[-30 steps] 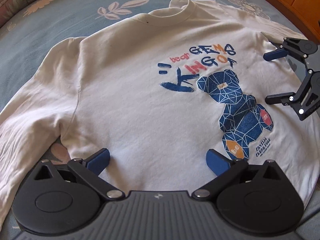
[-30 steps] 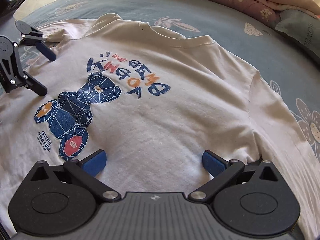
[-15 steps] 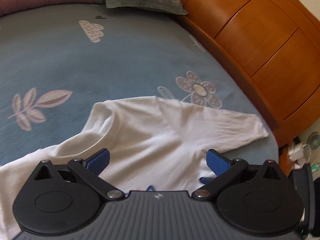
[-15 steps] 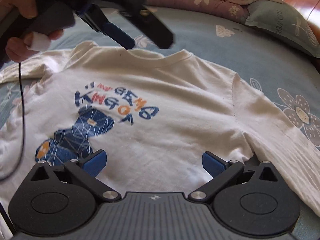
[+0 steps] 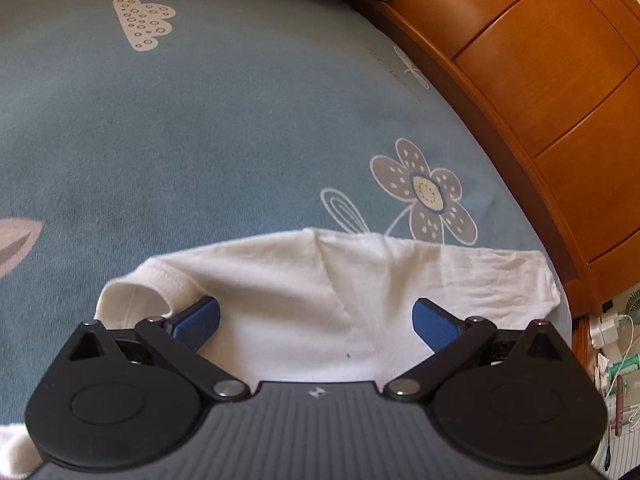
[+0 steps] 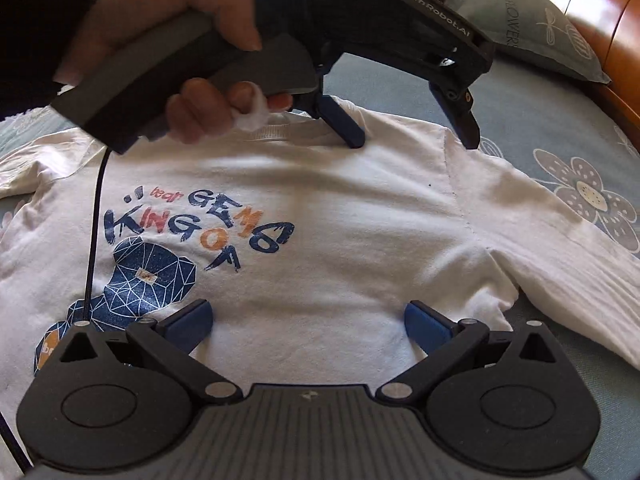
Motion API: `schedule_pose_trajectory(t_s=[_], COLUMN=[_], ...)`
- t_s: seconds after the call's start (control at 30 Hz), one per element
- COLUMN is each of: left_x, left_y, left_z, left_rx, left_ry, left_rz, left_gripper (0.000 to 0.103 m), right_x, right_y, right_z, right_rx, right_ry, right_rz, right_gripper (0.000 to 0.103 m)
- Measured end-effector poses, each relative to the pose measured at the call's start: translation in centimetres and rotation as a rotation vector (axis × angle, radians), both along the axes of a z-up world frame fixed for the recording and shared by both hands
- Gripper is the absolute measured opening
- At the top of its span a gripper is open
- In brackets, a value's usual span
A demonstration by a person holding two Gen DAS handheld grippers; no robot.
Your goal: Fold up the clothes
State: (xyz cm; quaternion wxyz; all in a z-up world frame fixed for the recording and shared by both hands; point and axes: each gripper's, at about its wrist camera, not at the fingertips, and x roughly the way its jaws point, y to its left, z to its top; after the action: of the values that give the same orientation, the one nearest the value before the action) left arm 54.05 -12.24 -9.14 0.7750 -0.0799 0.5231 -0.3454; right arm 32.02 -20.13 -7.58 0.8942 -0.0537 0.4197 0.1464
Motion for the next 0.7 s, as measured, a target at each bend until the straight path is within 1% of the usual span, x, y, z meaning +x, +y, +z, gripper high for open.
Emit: schedule_pose_trajectory(t_s=[0.07,0.2,0.33,0.43,0.57,0.7], left_x=[0.5,-0.4,-2.9,-5.1,-7.7,-9.7], left_y=[-0.3,0.2,2.5,4.9,8.2,11.3], left_z=[0.2,1.1,3.0,3.8,4.5,3.8], left_rx=[-0.005,-0.025,-0.008,0.010,0.053,0.053], left_ry=[-0.003,-0.016,-0.071,-0.082,-0.081,-0.023], left_rz=[0.009,0.011,0.008,0.026,0.080,0.187], left_gripper=[0.102,0.102,0.102,0.102,0.102,0.102], right_x=[-0.1,-0.2,0.1,0.0,0.2,0.4], right_y=[-0.1,-0.1,-0.2,-0.3,-0.3,-0.4], right_z=[-0.1,-0.2,-0.1,-0.2,0.0,0.1], right_rx=[0.006,0.007,0.014,0.020,0.024,0.027], right_ry=[-0.009,-0.018,-0.007,-0.018,-0.002,0.015], right_rz=[-0.002,0.002,0.014,0.030,0.037,0.048], right_gripper=[0.103,0.103,0.103,0.103,0.103,0.103])
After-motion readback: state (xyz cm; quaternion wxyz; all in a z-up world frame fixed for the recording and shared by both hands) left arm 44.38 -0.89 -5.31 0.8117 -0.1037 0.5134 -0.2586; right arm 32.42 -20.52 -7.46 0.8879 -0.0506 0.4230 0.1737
